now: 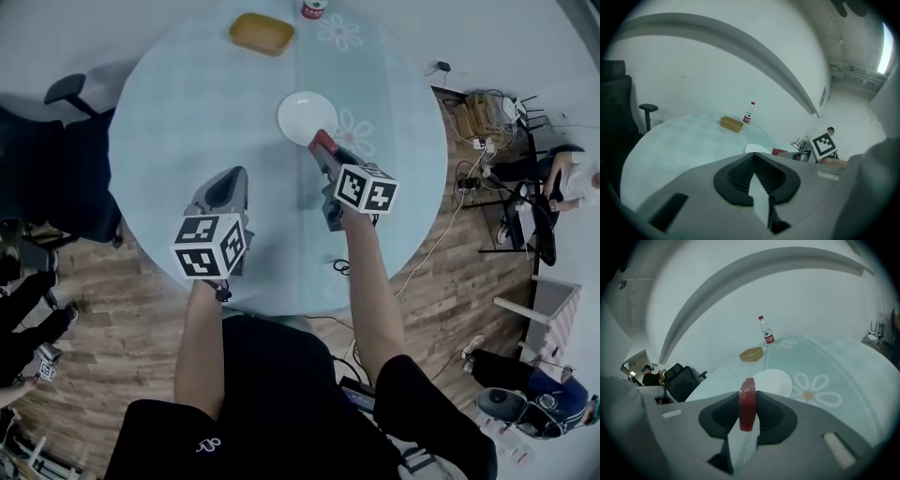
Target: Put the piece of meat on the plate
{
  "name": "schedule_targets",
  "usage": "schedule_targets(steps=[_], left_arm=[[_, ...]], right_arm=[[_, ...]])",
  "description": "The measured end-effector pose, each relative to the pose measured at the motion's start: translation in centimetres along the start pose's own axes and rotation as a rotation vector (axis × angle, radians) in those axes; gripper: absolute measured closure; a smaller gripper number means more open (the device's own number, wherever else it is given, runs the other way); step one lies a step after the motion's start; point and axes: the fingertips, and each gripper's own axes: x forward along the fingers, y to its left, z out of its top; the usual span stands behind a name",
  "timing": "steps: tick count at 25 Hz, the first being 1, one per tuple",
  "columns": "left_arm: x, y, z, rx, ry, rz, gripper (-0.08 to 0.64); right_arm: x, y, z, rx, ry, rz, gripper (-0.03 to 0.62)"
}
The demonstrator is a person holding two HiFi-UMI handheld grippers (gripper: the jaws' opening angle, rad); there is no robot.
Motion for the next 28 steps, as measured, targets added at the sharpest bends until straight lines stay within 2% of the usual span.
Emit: schedule_targets(steps=[3, 7, 9, 15, 18, 20, 22, 26, 28], left_arm=[[-1.1, 2.6, 0.8, -0.029, -0.014, 0.039, 0.565], [-2.8, 5.6, 1.8, -0.067, -0.037, 0.079, 0.565], [-3.9, 6.5, 2.3, -0.073, -0.057, 0.098, 0.565], [-6.6, 9.3, 2.9, -0.088, -0.082, 0.136, 0.565], [-7.2, 9.6, 3.7, -0.076, -0.095, 0.131, 0.565], [-7.3, 9.3, 4.1, -0.061, -0.096, 0.118, 0.565], [-7.1, 8.6, 4.4, -0.044, -0.094, 0.098, 0.565], [-6.6, 6.4, 5.1, -0.014, -0.092, 0.05, 0.565], [-6.2, 5.1, 5.7, 0.003, -0.097, 0.02, 0.565]], right_arm=[[3.8, -0.2, 1.2, 0.025, 0.058, 0.017, 0.489], [7.4, -1.2, 2.2, 0.146, 0.091, 0.018, 0.489], [8.3, -1.5, 2.5, 0.163, 0.102, 0.024, 0.488], [9.4, -2.8, 2.5, 0.201, 0.076, -0.034, 0.48], [9.3, -3.6, 2.5, 0.189, 0.07, -0.09, 0.422], [9.2, -3.9, 2.4, 0.205, 0.073, -0.107, 0.349], [8.7, -4.0, 2.3, 0.219, 0.066, -0.121, 0.322], [6.3, -2.8, 3.1, 0.191, 0.004, -0.087, 0.346], [4.4, -1.2, 4.4, 0.148, -0.053, -0.063, 0.424]])
